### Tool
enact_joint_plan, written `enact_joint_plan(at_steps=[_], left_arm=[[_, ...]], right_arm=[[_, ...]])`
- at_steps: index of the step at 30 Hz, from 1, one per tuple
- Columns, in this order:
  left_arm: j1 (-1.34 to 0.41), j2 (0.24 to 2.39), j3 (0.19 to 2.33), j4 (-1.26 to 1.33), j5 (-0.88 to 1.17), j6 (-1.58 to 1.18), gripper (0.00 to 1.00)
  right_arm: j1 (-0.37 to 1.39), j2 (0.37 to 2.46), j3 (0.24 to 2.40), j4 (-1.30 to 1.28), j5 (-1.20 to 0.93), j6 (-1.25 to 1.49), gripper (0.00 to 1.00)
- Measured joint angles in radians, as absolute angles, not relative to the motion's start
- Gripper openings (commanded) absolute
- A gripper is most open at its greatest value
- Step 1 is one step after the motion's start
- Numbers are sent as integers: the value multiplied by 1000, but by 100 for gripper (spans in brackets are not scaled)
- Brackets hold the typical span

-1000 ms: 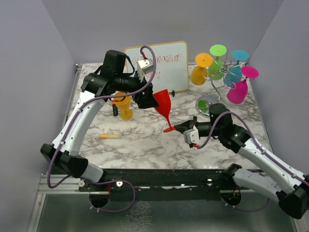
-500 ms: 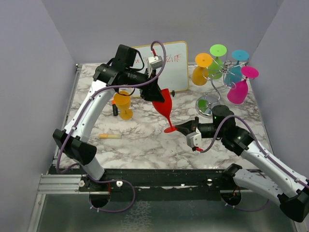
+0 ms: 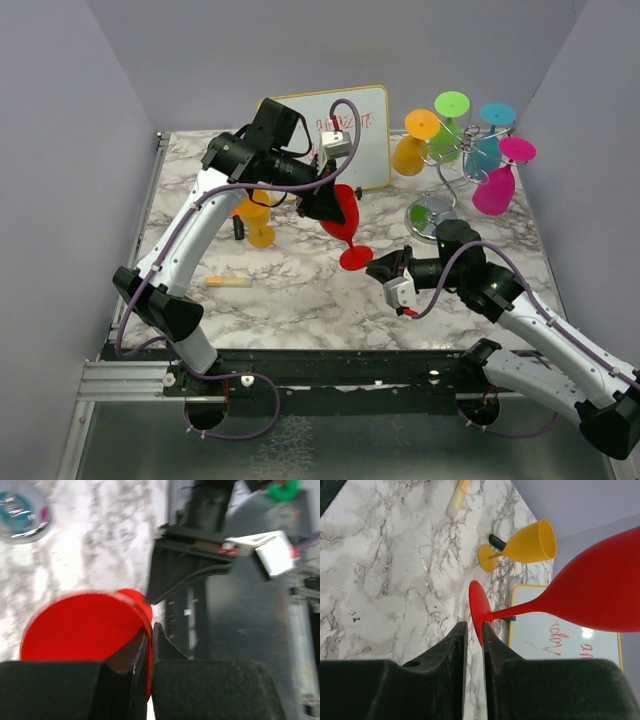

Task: Take the wine glass off the wine glass rack
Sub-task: Place the wine glass at the center of the board.

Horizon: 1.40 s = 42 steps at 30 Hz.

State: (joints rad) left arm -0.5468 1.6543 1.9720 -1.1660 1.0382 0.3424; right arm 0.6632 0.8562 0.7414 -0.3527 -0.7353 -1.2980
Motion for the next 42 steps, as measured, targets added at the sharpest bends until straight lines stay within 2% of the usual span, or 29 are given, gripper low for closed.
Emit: enact_joint_plan(at_steps=[15,19,22,26,28,31,35,37,39,40,42], left_arm=[[-550,1636,1909,-1139,802,347,0],[-558,1625,1822,-1056,672,279,0],[-575,1625,1764,-990,569,233,0],[-598,1615,1662,-876,447,184,0],[-603,1599,1589,-811,393,171,0],[-604,1580,1494,-731,321,162,0],[-604,1580,1463,-672,255,154,0],[-604,1580,1462,-633,220,149,0],[-604,1580,1462,-608,194,145,0],[-604,1580,1462,-597,180,142,0],[-604,1581,1462,-582,152,139,0]], right_arm=[[663,766,657,-335,-743,-1176,33],[663,714,616,-306,-751,-1042,49],[663,657,588,-212,-744,-812,59],[663,585,550,-19,-606,-375,62],[666,573,551,28,-459,-131,64],[666,593,577,-20,-225,182,66],[665,627,597,-147,-14,488,69],[666,630,593,-214,52,611,75],[666,612,581,-268,106,727,89],[666,596,570,-287,123,777,93],[666,548,535,-310,143,849,93]])
